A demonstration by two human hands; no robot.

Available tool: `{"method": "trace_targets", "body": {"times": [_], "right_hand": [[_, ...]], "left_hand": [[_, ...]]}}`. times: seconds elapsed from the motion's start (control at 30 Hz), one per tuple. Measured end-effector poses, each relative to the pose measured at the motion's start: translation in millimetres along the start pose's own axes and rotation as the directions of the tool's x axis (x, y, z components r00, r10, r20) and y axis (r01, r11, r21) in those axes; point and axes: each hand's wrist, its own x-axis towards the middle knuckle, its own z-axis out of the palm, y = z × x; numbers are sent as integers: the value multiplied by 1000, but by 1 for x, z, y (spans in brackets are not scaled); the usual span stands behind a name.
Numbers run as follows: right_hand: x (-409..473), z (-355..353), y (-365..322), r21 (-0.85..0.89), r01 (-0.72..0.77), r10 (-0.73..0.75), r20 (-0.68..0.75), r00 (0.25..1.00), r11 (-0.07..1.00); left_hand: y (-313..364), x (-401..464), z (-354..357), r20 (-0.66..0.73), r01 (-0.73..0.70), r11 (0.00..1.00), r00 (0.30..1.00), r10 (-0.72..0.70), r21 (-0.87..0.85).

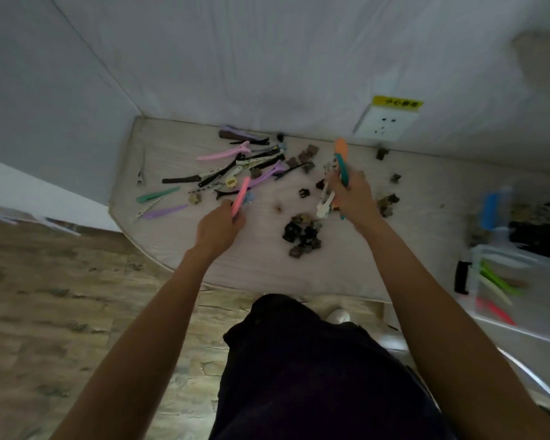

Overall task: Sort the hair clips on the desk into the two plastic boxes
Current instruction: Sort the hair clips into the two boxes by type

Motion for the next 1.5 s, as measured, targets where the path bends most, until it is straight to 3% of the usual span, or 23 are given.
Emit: {"method": "trace_targets", "body": {"times": [0.13, 0.27, 0.37, 0.47, 0.53, 0.6, 0.77, 0.93, 1.03, 1.1, 1.23, 1.43, 1.5], "right_hand": [[-56, -51, 19, 316, -141, 157, -24, 987, 938], [-115, -121, 63, 290, -123, 159, -102, 982, 949], [-151, -185, 103, 119, -176, 200, -241, 950, 977], [-162, -234, 140, -244, -158, 84, -291, 953, 957], [-157, -251, 162, -475, -70, -33, -206, 978, 877], [-153, -259, 179, -599, -5, -60, -89, 994, 801], [-143, -257, 188, -663, 171, -122, 120, 985, 729], [-158, -281, 190, -498, 73, -191, -190, 963, 864], [-169, -296, 185, -389, 70, -199, -304, 932, 918], [-173, -302, 181, -402, 85, -210, -279, 937, 911], [-165, -305, 183, -512, 77, -204, -196, 959, 856], [-146, -290, 177, -695, 155, -213, 3, 977, 702], [-139, -282, 178, -692, 181, -190, 65, 980, 699]], "left_hand": [[29, -32, 13, -33, 4, 973, 999, -12, -233], [82, -66, 47, -39, -123, 954, 992, 117, -273], [132, -89, 85, 57, -240, 943, 964, 259, -230], [177, -108, 115, 109, -363, 913, 916, 386, -184], [204, -122, 128, 113, -433, 885, 884, 454, -172], [229, -137, 142, 115, -496, 851, 848, 518, -171], [273, -153, 163, 140, -650, 760, 750, 646, -27], [313, -145, 183, 237, -783, 561, 618, 749, 269], [331, -142, 202, 303, -793, 470, 591, 748, 387], [338, -140, 215, 327, -787, 476, 603, 728, 392], [336, -134, 218, 285, -765, 589, 644, 710, 261], [301, -126, 194, 152, -865, 462, 492, 857, 194], [290, -121, 193, 101, -874, 438, 465, 879, 211]]}}
